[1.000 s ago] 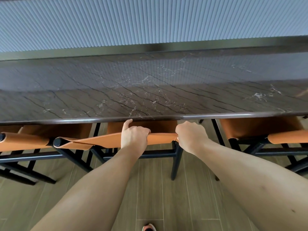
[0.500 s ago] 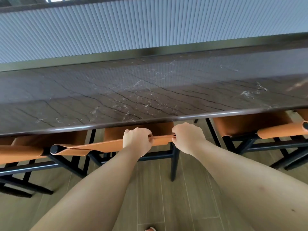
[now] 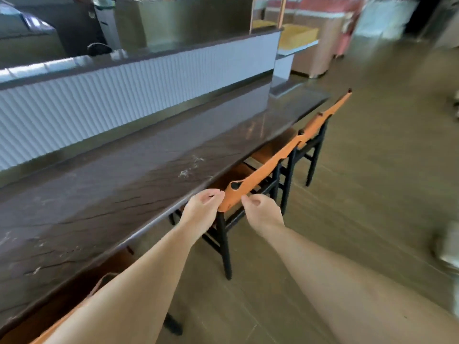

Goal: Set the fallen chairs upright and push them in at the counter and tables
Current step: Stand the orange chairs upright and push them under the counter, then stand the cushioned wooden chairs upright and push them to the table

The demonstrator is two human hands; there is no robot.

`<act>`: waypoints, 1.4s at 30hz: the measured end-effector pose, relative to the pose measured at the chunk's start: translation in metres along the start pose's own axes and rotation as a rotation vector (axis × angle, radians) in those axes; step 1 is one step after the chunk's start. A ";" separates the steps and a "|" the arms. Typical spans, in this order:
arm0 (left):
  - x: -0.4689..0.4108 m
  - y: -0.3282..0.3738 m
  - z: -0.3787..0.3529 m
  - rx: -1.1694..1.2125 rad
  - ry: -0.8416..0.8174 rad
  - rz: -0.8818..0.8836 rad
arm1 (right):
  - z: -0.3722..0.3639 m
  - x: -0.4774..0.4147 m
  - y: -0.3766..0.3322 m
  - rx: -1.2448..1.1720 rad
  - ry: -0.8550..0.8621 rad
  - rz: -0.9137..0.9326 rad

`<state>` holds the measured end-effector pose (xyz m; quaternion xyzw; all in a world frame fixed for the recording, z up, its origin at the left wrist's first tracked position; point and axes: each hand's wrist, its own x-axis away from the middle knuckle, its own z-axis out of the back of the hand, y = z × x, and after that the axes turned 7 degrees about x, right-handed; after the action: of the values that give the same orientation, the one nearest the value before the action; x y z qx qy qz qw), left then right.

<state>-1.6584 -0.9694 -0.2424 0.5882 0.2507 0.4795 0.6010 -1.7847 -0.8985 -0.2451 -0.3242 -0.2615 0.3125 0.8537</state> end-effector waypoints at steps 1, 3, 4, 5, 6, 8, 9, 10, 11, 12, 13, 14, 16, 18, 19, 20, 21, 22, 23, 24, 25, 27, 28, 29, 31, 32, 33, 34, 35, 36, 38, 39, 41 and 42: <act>-0.004 0.012 -0.028 -0.011 -0.054 -0.008 | 0.027 -0.007 0.013 -0.024 0.042 -0.045; -0.008 0.030 -0.065 -0.023 -0.123 -0.028 | 0.063 -0.016 0.029 -0.058 0.082 -0.104; -0.011 0.038 -0.084 -0.031 -0.160 -0.029 | 0.080 -0.020 0.038 -0.081 0.102 -0.135; -0.013 0.047 -0.105 -0.043 -0.186 -0.023 | 0.099 -0.023 0.049 -0.109 0.120 -0.161; -0.015 0.055 -0.128 -0.049 -0.213 -0.011 | 0.120 -0.025 0.060 -0.133 0.138 -0.186; -0.014 0.073 -0.176 -0.046 -0.291 0.011 | 0.164 -0.028 0.084 -0.163 0.175 -0.228; -0.013 0.082 -0.200 -0.052 -0.341 0.020 | 0.186 -0.031 0.095 -0.178 0.204 -0.249; -0.011 0.091 -0.224 -0.066 -0.386 0.022 | 0.209 -0.033 0.106 -0.190 0.236 -0.275; -0.008 0.100 -0.246 -0.079 -0.411 0.015 | 0.230 -0.034 0.115 -0.201 0.263 -0.298; -0.005 0.108 -0.266 -0.084 -0.428 0.003 | 0.249 -0.034 0.124 -0.215 0.290 -0.316; -0.001 0.116 -0.288 -0.082 -0.447 -0.013 | 0.268 -0.034 0.134 -0.229 0.315 -0.330; 0.001 0.124 -0.307 -0.083 -0.466 -0.028 | 0.284 -0.034 0.141 -0.238 0.336 -0.340; 0.006 0.139 -0.342 -0.092 -0.509 -0.056 | 0.312 -0.035 0.152 -0.259 0.394 -0.356; 0.010 0.153 -0.376 -0.082 -0.569 -0.070 | 0.340 -0.037 0.163 -0.302 0.468 -0.366; 0.012 0.160 -0.393 -0.072 -0.599 -0.069 | 0.353 -0.038 0.169 -0.325 0.496 -0.370; 0.014 0.166 -0.409 -0.067 -0.625 -0.070 | 0.364 -0.040 0.175 -0.348 0.516 -0.375; 0.015 0.171 -0.423 -0.070 -0.646 -0.071 | 0.375 -0.042 0.179 -0.370 0.536 -0.386; 0.015 0.176 -0.437 -0.074 -0.665 -0.075 | 0.384 -0.044 0.184 -0.390 0.561 -0.403; 0.015 0.180 -0.449 -0.074 -0.681 -0.079 | 0.393 -0.047 0.189 -0.410 0.585 -0.419; 0.013 0.183 -0.461 -0.072 -0.696 -0.079 | 0.400 -0.051 0.195 -0.425 0.607 -0.430; 0.010 0.186 -0.473 -0.070 -0.714 -0.077 | 0.407 -0.055 0.200 -0.435 0.629 -0.439; 0.002 0.191 -0.494 -0.067 -0.741 -0.071 | 0.418 -0.065 0.210 -0.440 0.658 -0.462; -0.004 0.194 -0.504 -0.067 -0.757 -0.071 | 0.423 -0.072 0.215 -0.440 0.676 -0.476; -0.010 0.197 -0.514 -0.067 -0.775 -0.073 | 0.428 -0.080 0.219 -0.442 0.690 -0.490; -0.030 0.203 -0.534 -0.066 -0.818 -0.084 | 0.435 -0.102 0.227 -0.447 0.712 -0.520; -0.041 0.206 -0.543 -0.066 -0.842 -0.094 | 0.439 -0.114 0.230 -0.446 0.723 -0.535; -0.052 0.209 -0.552 -0.067 -0.861 -0.105 | 0.442 -0.126 0.231 -0.449 0.730 -0.552; -0.064 0.213 -0.560 -0.068 -0.880 -0.111 | 0.445 -0.139 0.231 -0.460 0.742 -0.566; -0.078 0.218 -0.567 -0.070 -0.900 -0.112 | 0.448 -0.153 0.230 -0.474 0.759 -0.573; -0.091 0.222 -0.574 -0.072 -0.917 -0.106 | 0.452 -0.168 0.229 -0.486 0.779 -0.580; -0.121 0.233 -0.587 -0.074 -0.944 -0.081 | 0.460 -0.199 0.223 -0.508 0.811 -0.601; -0.133 0.238 -0.593 -0.078 -0.953 -0.072 | 0.463 -0.212 0.221 -0.522 0.825 -0.608; -0.154 0.250 -0.606 -0.084 -0.968 -0.064 | 0.472 -0.236 0.218 -0.558 0.845 -0.603; -0.164 0.256 -0.614 -0.079 -0.980 -0.061 | 0.476 -0.249 0.218 -0.579 0.857 -0.602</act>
<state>-2.3302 -0.8647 -0.1552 0.7136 -0.0629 0.1377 0.6840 -2.3399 -0.7581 -0.1513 -0.5525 -0.0490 -0.1858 0.8110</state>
